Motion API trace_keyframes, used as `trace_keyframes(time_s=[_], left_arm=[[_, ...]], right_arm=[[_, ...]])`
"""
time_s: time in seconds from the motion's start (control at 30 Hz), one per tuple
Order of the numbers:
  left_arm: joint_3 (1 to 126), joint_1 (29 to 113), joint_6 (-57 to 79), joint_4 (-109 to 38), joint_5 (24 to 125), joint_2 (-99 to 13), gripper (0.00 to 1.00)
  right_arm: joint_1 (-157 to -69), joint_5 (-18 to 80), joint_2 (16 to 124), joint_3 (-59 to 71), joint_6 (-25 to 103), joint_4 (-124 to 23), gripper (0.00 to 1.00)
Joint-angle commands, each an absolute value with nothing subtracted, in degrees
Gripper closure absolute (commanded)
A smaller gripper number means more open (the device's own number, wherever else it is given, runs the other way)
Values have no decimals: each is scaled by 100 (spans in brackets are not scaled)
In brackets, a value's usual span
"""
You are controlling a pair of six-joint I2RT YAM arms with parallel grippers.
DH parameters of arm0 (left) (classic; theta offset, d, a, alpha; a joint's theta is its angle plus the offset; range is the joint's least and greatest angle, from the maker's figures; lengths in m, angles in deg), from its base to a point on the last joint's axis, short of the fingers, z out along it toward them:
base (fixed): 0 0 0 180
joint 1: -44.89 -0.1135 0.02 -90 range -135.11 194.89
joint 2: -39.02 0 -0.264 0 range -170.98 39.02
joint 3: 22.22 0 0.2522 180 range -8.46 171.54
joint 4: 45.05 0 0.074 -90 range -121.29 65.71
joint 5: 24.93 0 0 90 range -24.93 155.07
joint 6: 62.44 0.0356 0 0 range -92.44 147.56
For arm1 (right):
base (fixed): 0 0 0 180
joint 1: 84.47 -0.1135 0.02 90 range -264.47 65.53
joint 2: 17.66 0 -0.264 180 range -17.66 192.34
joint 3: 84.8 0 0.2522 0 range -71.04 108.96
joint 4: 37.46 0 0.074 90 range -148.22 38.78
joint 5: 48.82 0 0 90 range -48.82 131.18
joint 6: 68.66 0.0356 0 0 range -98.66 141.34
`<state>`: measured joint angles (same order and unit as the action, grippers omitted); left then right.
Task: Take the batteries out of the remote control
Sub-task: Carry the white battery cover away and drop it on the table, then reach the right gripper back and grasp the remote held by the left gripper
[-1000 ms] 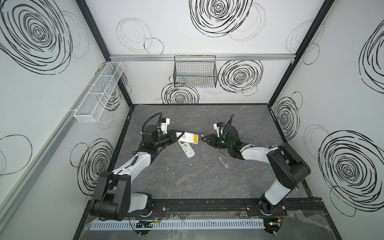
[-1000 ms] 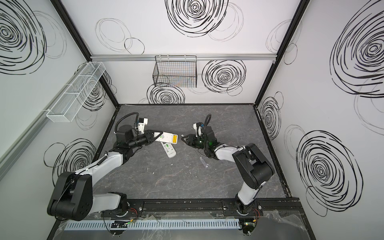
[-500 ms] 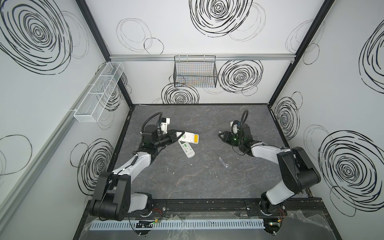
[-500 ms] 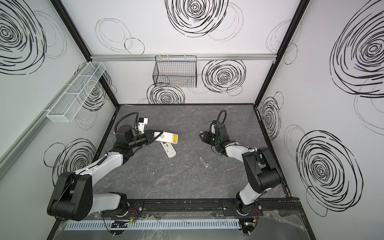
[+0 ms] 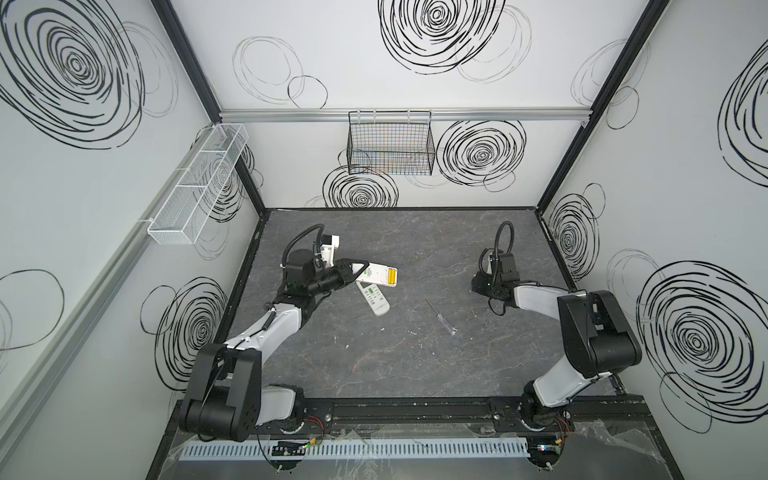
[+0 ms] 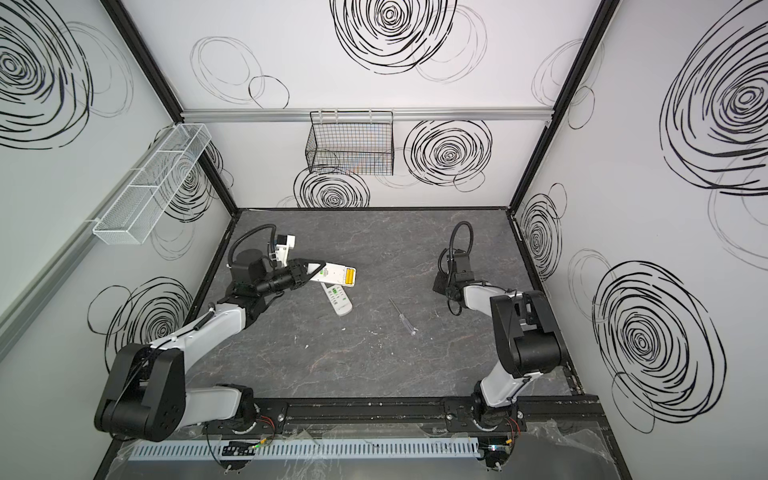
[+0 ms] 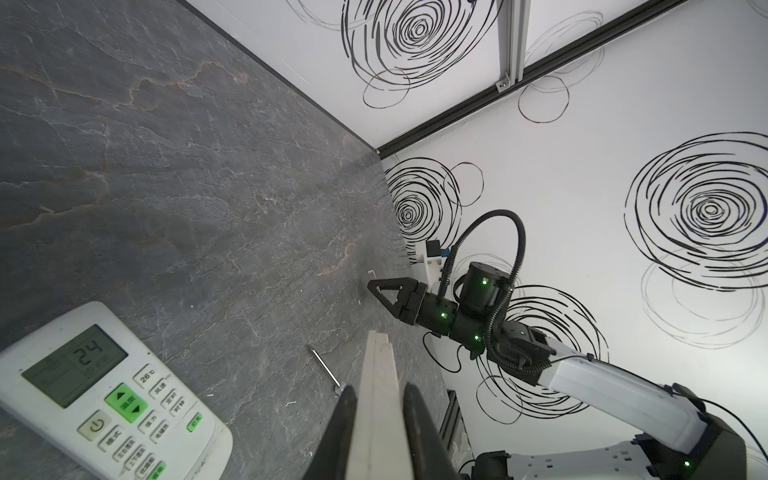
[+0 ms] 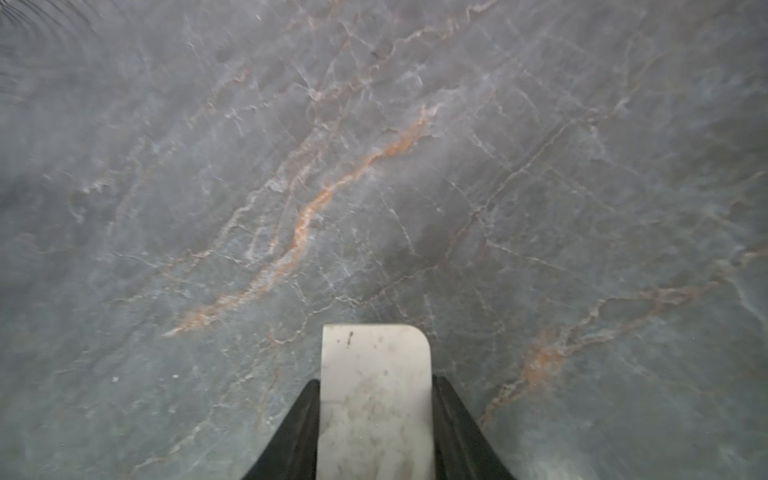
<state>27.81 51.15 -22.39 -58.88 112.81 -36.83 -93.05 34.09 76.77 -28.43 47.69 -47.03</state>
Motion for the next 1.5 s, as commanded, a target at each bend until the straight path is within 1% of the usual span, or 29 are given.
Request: trace_keyframes(time_s=[0.0,0.07,0.23,0.4,0.63,0.73,0.83,0.9,1.07,1.13,1.27,1.47], left_arm=[[2864,5108,-2193,-6313,11394,-3612,100],[2876,5122,-2148,-6268,11381,-3620,100],[2885,5181,-2060,-6228,11398,-3614,100],[2970,5201,-1824,-6040,11455,-3580,100],[3038,5286,-1575,-5938,11583,-3605,100],[3064,5412,-1421,-5887,11703,-3618,100],[3133,5499,-1186,-5671,11736,-3634,100],[3163,5525,-1024,-5520,11690,-3633,100],[3221,5655,-730,-5276,11674,-3678,100],[3258,5722,-657,-5190,11675,-3683,100],[3232,5829,-566,-5169,11701,-3683,100],[3223,5865,-575,-5159,11674,-3650,100]], right_arm=[[-9395,3824,7834,-2779,4583,-4918,56],[-9429,3868,7897,-2744,4556,-4985,52],[-9511,4045,7812,-2753,4491,-5015,36],[-9519,3924,7496,-2653,4468,-5199,29],[-9896,4115,6217,-3001,4093,-4665,21],[-10290,4098,5572,-3443,3652,-3913,20],[-10761,3834,5016,-3908,2857,-3018,20],[-11012,3804,4744,-4016,2564,-2762,20],[-11543,3159,4351,-4169,1786,-2285,20],[-11916,3070,4287,-4259,1249,-2152,18],[-12485,2774,4438,-4373,602,-1776,16],[-13275,2892,4995,-4086,-46,-1688,14]])
